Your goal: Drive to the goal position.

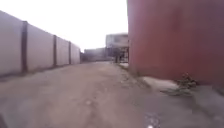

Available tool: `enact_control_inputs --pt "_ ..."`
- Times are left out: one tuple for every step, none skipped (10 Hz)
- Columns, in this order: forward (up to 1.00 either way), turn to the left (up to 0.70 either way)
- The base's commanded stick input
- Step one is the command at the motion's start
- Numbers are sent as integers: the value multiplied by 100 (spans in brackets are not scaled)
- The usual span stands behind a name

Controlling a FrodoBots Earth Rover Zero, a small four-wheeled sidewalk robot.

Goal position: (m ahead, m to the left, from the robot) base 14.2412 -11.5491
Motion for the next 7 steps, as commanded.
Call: enact_control_inputs --pt "100 0" --pt "100 0" --pt "100 0" --pt "100 0" --pt "100 0" --pt "100 0" --pt "100 0"
